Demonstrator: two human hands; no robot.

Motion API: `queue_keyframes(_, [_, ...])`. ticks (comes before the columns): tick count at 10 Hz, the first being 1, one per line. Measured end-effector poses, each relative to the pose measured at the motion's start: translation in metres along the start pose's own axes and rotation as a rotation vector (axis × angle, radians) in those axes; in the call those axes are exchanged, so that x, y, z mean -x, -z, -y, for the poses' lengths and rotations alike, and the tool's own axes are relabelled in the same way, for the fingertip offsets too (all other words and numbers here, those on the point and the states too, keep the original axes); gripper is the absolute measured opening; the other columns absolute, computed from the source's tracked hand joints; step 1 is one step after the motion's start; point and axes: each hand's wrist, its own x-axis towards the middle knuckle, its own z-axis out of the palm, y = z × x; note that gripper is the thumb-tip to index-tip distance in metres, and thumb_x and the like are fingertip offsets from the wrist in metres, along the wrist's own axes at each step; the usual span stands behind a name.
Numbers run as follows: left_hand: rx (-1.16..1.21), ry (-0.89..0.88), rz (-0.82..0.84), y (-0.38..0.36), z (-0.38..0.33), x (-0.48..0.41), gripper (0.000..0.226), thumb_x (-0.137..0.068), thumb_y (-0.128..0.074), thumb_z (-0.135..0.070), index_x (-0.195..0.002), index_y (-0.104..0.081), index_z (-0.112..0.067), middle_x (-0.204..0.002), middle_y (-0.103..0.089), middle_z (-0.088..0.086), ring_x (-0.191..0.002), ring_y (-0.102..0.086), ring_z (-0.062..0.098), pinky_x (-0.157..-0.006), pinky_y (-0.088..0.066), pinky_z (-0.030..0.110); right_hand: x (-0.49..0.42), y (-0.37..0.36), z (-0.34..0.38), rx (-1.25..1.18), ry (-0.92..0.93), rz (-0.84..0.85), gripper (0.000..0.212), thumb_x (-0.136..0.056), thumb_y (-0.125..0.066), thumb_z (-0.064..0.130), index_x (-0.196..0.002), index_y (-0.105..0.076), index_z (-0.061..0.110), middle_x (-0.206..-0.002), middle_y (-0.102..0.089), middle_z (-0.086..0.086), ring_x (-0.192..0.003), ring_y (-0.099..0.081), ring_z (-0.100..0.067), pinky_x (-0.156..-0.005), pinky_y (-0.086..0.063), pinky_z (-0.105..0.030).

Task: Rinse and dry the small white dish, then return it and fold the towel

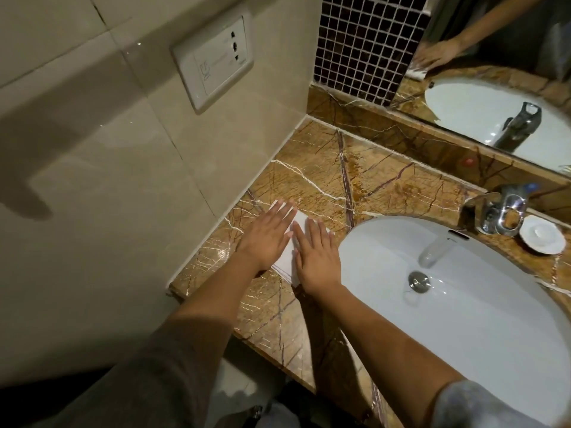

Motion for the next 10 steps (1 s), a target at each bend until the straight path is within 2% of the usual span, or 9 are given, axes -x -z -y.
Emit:
queue_keyframes(1, [-0.044, 0.060, 0.074, -0.020, -0.007, -0.007, 0.058, -0.102, -0.010, -0.038, -0.149, 0.015, -0.016, -0.160, 0.019, 0.001, -0.147, 0.018, 0.017, -0.122, 0.004, 0.036, -0.010, -0.007, -0.005, 0.020, -0.053, 0.071, 0.056, -0.102, -0.015, 0.036, -0.152, 0.005, 0.022, -0.162, 0.007, -0.006, -0.148, 0.014, -0.022, -0.121, 0.008, -0.042])
queue_keyframes(2, [-0.077, 0.030, 0.102, -0.036, -0.006, -0.007, 0.057, -0.102, -0.009, -0.038, -0.147, 0.020, -0.016, -0.159, 0.022, 0.002, -0.146, 0.021, 0.018, -0.122, 0.006, 0.038, -0.010, -0.015, -0.010, 0.057, -0.056, 0.097, 0.058, -0.101, -0.012, 0.039, -0.152, 0.008, 0.018, -0.161, 0.014, -0.008, -0.147, 0.018, -0.022, -0.120, 0.012, -0.042])
queue_keyframes(3, [-0.091, 0.024, 0.080, -0.042, -0.004, -0.007, 0.058, -0.101, -0.008, -0.038, -0.144, 0.025, -0.017, -0.157, 0.026, 0.001, -0.146, 0.022, 0.019, -0.122, 0.006, 0.040, -0.010, -0.023, -0.013, 0.085, -0.043, 0.080, 0.059, -0.101, -0.011, 0.039, -0.151, 0.011, 0.017, -0.159, 0.019, -0.007, -0.146, 0.022, -0.023, -0.121, 0.010, -0.043])
queue_keyframes(5, [-0.094, 0.055, 0.068, -0.046, -0.009, -0.003, 0.059, -0.100, -0.007, -0.040, -0.145, 0.024, -0.016, -0.155, 0.029, 0.000, -0.144, 0.024, 0.018, -0.121, 0.010, 0.040, -0.012, -0.025, -0.020, 0.077, -0.011, 0.073, 0.058, -0.101, -0.010, 0.040, -0.151, 0.012, 0.020, -0.160, 0.019, -0.005, -0.146, 0.022, -0.020, -0.121, 0.010, -0.041])
queue_keyframes(6, [-0.089, 0.041, 0.128, -0.035, -0.011, -0.003, 0.060, -0.101, -0.009, -0.041, -0.146, 0.021, -0.016, -0.158, 0.024, 0.000, -0.146, 0.021, 0.018, -0.122, 0.007, 0.040, -0.009, -0.016, -0.017, 0.030, -0.015, 0.074, 0.058, -0.101, -0.012, 0.039, -0.152, 0.009, 0.021, -0.161, 0.014, -0.006, -0.147, 0.018, -0.020, -0.121, 0.009, -0.040])
queue_keyframes(7, [-0.123, 0.055, 0.188, -0.009, -0.020, -0.008, 0.059, -0.102, -0.013, -0.041, -0.151, 0.008, -0.015, -0.162, 0.012, 0.003, -0.149, 0.012, 0.019, -0.122, 0.003, 0.041, 0.005, 0.005, -0.018, -0.083, -0.074, -0.077, 0.054, -0.102, -0.020, 0.034, -0.153, -0.010, 0.018, -0.162, -0.005, -0.008, -0.150, 0.002, -0.020, -0.122, 0.002, -0.036])
queue_keyframes(8, [-0.092, -0.002, 0.116, 0.028, -0.041, -0.010, 0.049, -0.101, -0.029, -0.028, -0.148, -0.025, -0.012, -0.157, -0.025, 0.008, -0.145, -0.020, 0.024, -0.119, -0.020, 0.041, 0.027, 0.039, -0.037, -0.165, -0.175, -0.221, 0.048, -0.101, -0.032, 0.027, -0.147, -0.031, 0.012, -0.156, -0.029, -0.012, -0.145, -0.023, -0.026, -0.119, -0.018, -0.036])
queue_keyframes(9, [-0.062, -0.046, 0.048, 0.052, -0.066, -0.006, 0.040, -0.095, -0.040, -0.013, -0.134, -0.045, -0.010, -0.138, -0.046, 0.008, -0.128, -0.041, 0.025, -0.101, -0.041, 0.038, 0.051, 0.080, -0.068, -0.184, -0.280, -0.275, 0.041, -0.097, -0.042, 0.020, -0.136, -0.044, 0.008, -0.146, -0.042, -0.014, -0.135, -0.038, -0.029, -0.107, -0.036, -0.039])
queue_keyframes(10, [0.019, -0.090, -0.004, 0.068, -0.097, 0.001, 0.036, -0.091, -0.047, -0.017, -0.126, -0.053, -0.009, -0.129, -0.051, 0.009, -0.120, -0.046, 0.027, -0.094, -0.044, 0.040, 0.078, 0.117, -0.097, -0.101, -0.330, -0.278, 0.036, -0.097, -0.043, 0.022, -0.132, -0.046, 0.011, -0.137, -0.050, -0.012, -0.126, -0.046, -0.027, -0.095, -0.044, -0.040])
